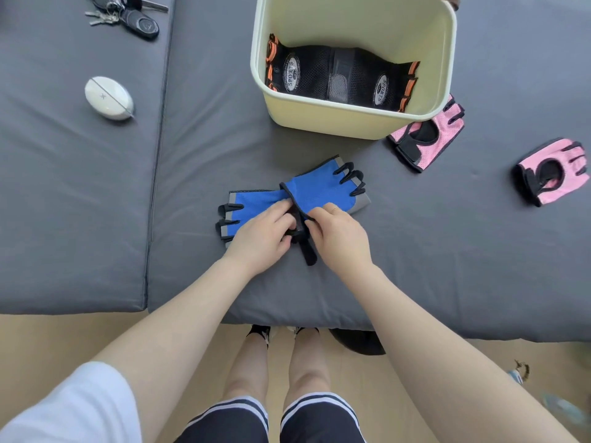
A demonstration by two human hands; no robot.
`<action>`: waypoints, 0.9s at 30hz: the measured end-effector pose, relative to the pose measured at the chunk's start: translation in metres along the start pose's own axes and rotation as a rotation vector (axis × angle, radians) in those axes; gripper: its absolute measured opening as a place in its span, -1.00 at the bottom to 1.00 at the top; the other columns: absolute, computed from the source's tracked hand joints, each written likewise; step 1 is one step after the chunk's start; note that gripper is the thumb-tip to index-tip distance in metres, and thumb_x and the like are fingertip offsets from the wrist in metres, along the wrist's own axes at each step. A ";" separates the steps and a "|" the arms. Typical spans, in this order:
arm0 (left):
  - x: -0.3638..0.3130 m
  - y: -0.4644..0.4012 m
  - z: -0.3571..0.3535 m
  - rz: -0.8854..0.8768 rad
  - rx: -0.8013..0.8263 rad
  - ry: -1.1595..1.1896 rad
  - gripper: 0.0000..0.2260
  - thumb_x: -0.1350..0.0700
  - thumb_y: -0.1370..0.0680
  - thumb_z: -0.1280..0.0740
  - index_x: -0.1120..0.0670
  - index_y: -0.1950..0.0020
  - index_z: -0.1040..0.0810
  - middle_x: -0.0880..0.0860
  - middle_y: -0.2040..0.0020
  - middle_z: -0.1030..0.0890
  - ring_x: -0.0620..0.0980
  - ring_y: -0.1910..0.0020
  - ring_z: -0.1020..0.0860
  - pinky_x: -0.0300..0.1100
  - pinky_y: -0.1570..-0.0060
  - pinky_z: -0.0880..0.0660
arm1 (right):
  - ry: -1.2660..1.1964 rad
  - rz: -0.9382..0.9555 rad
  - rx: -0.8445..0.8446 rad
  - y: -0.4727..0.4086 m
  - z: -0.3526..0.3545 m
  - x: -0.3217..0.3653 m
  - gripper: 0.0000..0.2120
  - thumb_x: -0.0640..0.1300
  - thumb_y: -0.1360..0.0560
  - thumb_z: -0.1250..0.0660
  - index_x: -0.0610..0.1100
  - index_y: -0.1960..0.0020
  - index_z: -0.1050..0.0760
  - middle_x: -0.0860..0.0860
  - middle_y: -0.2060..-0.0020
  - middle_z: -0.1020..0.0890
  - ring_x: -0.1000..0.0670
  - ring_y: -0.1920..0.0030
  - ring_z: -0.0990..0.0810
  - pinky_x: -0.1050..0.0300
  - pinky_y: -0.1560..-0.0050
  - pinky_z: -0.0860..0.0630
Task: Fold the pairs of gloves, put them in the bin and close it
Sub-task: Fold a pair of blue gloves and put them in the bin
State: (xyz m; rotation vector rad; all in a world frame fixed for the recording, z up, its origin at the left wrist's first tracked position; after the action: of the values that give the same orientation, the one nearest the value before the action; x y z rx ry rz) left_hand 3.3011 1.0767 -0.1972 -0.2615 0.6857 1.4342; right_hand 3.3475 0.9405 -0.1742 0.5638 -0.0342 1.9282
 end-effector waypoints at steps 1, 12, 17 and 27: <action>0.001 -0.003 0.000 0.038 -0.005 -0.014 -0.87 0.20 -0.50 -0.28 0.19 -0.03 -0.48 0.04 -0.39 -0.37 0.08 -0.20 -0.46 -0.19 0.16 -0.31 | 0.077 0.053 -0.058 0.000 0.001 0.001 -0.85 -0.17 -0.46 -0.30 -0.22 0.25 -0.47 -0.08 0.37 -0.48 -0.09 0.41 -0.35 0.17 0.44 -0.20; -0.003 -0.002 0.002 0.224 -0.161 0.139 -0.62 0.17 -0.43 -0.44 0.15 -0.21 -0.46 0.16 -0.19 -0.41 0.10 -0.10 -0.49 0.03 0.08 -0.54 | 0.233 0.330 0.055 0.006 -0.011 -0.005 -0.56 -0.17 -0.23 -0.52 -0.13 -0.10 -0.57 -0.01 0.01 -0.64 -0.09 0.07 -0.62 0.13 0.17 -0.54; 0.000 -0.004 0.002 0.107 -0.129 -0.035 -0.76 0.20 -0.38 -0.47 0.11 -0.03 -0.60 0.18 -0.24 -0.52 0.22 -0.11 -0.53 0.02 0.21 -0.55 | -0.119 0.237 0.347 0.007 0.001 -0.022 -0.44 -0.37 -0.34 -0.22 -0.17 -0.34 -0.33 0.00 -0.30 -0.45 -0.06 -0.35 -0.34 -0.05 -0.15 -0.50; -0.001 -0.015 0.001 0.222 -0.132 0.042 -0.77 0.16 -0.45 -0.40 0.17 -0.08 -0.53 0.08 -0.30 -0.46 0.09 -0.28 -0.41 -0.06 -0.10 -0.40 | -0.173 0.240 0.155 -0.014 -0.004 -0.020 -0.88 -0.18 -0.49 -0.29 -0.17 0.00 -0.54 -0.03 -0.07 -0.63 -0.13 -0.03 -0.53 0.00 0.04 -0.53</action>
State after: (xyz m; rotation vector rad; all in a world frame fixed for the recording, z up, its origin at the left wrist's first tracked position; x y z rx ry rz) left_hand 3.3158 1.0745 -0.1995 -0.3265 0.6710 1.6935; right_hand 3.3641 0.9305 -0.1885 0.8621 -0.0661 2.1209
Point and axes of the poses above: each hand's wrist, its own y-axis away from the middle knuckle, its own z-axis out of the back of the hand, x = y × z, the point moved 2 cm from there along -y, towards the middle knuckle
